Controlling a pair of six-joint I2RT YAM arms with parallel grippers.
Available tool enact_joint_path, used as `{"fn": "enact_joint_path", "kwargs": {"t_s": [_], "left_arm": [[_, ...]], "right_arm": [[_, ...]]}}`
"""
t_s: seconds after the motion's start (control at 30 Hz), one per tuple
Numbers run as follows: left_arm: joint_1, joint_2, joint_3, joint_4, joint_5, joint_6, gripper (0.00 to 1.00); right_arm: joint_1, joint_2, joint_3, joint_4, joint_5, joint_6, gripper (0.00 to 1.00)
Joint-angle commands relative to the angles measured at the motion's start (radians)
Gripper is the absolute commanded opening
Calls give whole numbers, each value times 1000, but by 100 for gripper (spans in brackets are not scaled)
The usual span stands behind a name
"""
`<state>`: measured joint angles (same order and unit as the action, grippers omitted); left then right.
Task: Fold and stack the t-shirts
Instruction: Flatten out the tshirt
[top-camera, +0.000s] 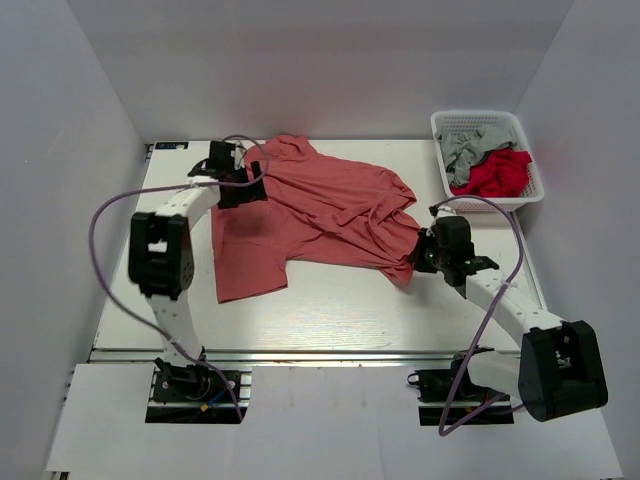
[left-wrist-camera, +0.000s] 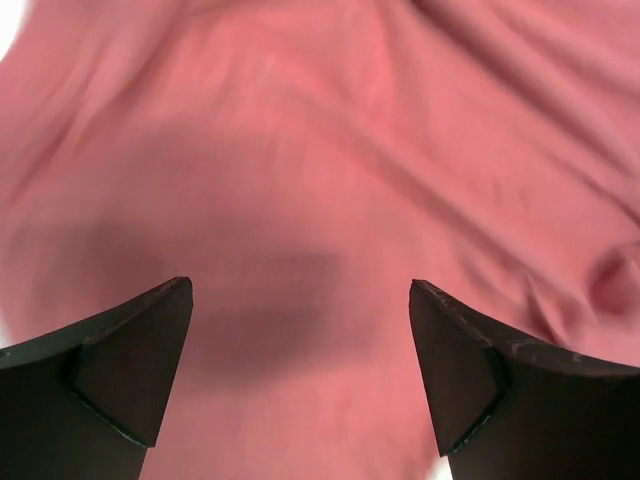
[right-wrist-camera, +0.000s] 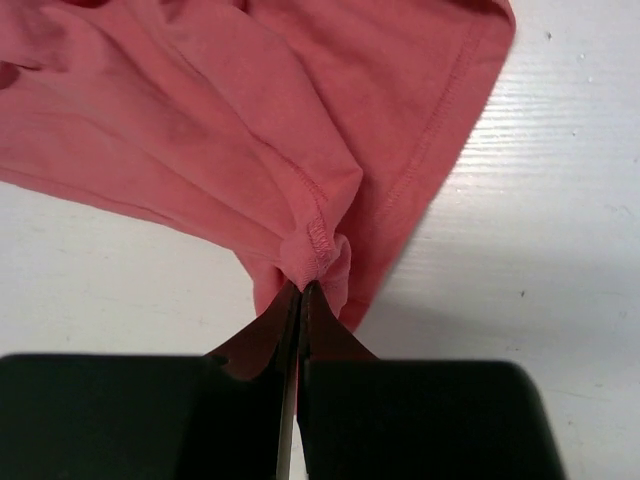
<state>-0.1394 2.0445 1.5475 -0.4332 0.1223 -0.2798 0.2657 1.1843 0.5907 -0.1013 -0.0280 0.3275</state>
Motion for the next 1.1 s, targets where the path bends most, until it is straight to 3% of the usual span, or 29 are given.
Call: {"fn": "enact_joint_path", "kwargs": {"t_s": [0.0, 0.1, 0.3, 0.43, 0.67, 0.9, 1.07], "left_arm": [[-3, -321, -157, -108, -140, -140, 99], [-3, -507, -323, -189, -211, -273, 99], [9, -730, -564, -397, -325, -441, 99], [9, -839, -704, -397, -314, -513, 89], [9, -857, -817, -394, -311, -573, 85], [9, -733, -854, -266, -340, -582, 83], [9, -653, -889, -234, -299, -573, 64]], "right_arm": [[-3, -32, 17, 51, -46, -27, 0], [-2, -29, 18, 55, -53, -31, 0], [-3, -28, 15, 48, -46, -30, 0], [-3, -43, 9, 57, -35, -27, 0], [-6, -51, 3, 60, -49, -30, 0], [-5, -60, 1, 54, -39, -31, 0], [-3, -71, -11, 41, -18, -28, 0]]}}
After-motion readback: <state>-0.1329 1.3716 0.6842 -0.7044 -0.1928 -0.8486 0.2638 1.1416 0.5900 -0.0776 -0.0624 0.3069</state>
